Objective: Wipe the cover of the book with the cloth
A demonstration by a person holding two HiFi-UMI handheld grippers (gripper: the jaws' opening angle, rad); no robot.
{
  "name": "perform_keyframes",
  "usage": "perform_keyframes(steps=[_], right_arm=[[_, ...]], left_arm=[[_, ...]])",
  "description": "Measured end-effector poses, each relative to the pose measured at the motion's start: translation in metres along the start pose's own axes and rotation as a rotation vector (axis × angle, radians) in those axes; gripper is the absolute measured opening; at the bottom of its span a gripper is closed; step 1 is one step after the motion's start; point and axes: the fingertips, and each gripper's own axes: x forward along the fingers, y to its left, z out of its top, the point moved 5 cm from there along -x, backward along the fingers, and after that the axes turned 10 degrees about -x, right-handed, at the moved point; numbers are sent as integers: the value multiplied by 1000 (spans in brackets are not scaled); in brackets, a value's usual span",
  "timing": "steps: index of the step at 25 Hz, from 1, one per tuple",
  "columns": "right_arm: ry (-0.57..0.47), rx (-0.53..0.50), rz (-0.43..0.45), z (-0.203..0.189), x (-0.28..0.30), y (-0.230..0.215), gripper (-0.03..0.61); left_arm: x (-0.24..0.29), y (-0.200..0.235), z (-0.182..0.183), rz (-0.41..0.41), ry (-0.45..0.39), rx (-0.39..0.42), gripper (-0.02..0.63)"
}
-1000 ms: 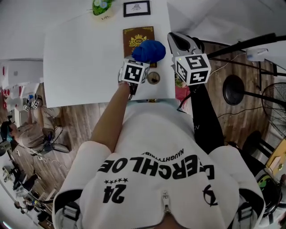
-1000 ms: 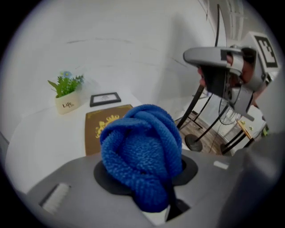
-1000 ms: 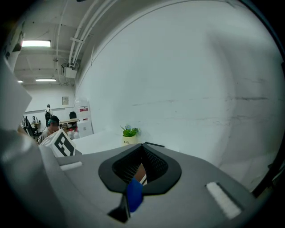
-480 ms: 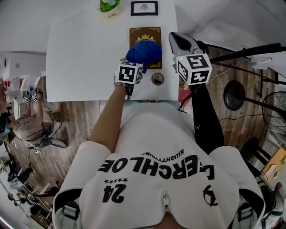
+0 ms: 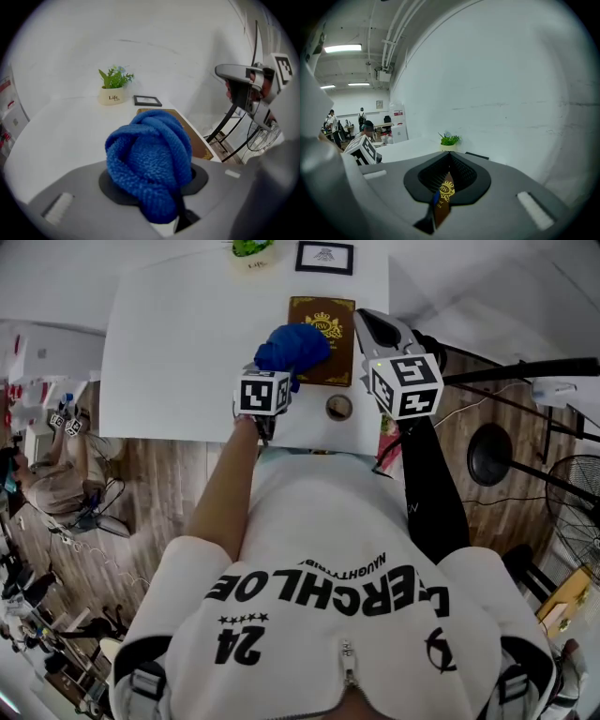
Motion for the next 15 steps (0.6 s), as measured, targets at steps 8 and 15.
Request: perform_keyframes(steps=[8,15], right_arm=[[-49,-16,-100,7,-18,-16,2],[-93,-11,-174,19,-32,-27,2]], left_arm=[[-48,-2,69,5,-231,36,229],[-122,-21,142,52,-521,132,229]])
